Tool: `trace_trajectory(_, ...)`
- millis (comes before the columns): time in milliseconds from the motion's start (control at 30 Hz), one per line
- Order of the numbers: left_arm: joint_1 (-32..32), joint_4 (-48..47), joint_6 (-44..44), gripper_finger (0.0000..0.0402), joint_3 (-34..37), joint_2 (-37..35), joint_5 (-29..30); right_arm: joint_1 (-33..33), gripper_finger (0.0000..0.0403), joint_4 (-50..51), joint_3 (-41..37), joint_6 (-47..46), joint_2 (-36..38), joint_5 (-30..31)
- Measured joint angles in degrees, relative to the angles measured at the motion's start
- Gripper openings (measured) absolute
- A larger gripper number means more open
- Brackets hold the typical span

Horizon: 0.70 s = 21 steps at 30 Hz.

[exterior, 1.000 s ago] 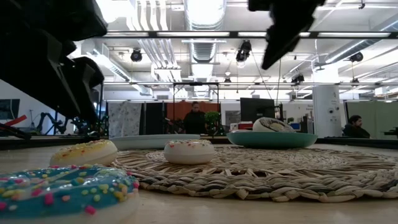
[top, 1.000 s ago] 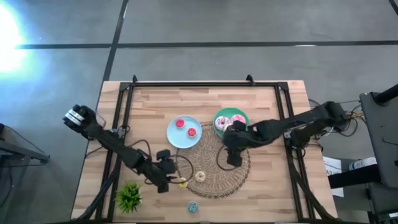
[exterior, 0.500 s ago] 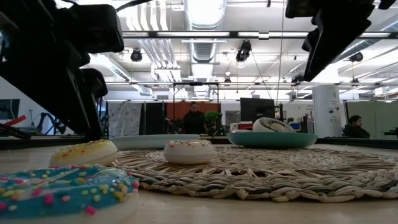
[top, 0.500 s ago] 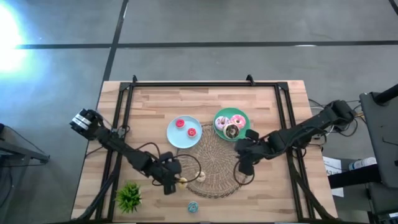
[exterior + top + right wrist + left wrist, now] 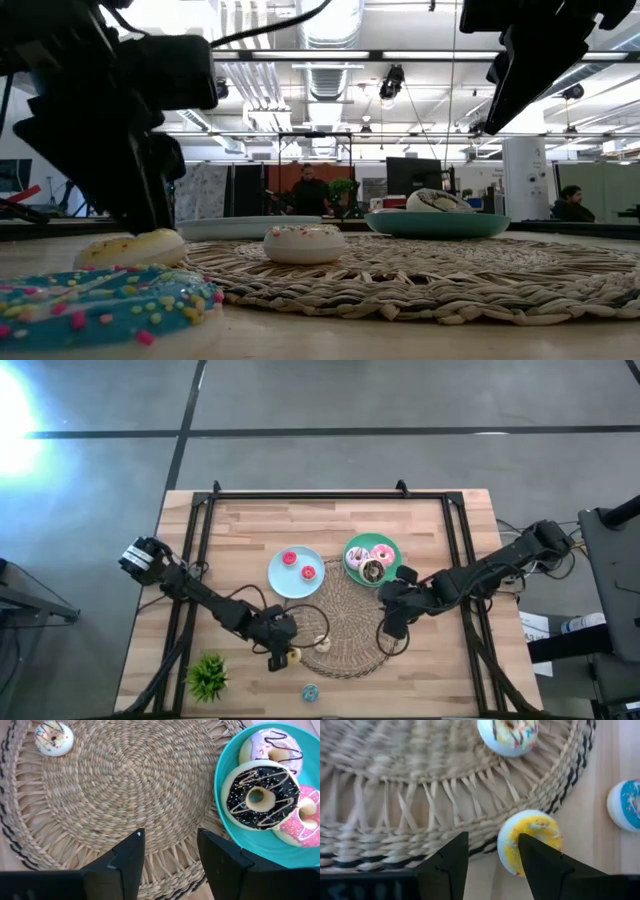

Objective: Pick & Place donuts
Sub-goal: Put the small yellow donut on the blue plate

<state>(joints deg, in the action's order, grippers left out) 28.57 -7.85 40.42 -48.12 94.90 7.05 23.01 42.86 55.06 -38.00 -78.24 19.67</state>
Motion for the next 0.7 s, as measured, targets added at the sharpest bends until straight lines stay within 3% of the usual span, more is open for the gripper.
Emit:
trace_trajectory(333,0.1,0.3,-1.8,0.0149,0.1,-2.5,-2.4,0.0,0.0171,0.1,-0.1,-1.0,0.0,0.0)
trace_trajectory(700,-0.4,4.0,-2.3,0.0149,0.5,0.8,-3.5,0.0,0.0171,0.1,-0.2,-2.1,0.0,1.5)
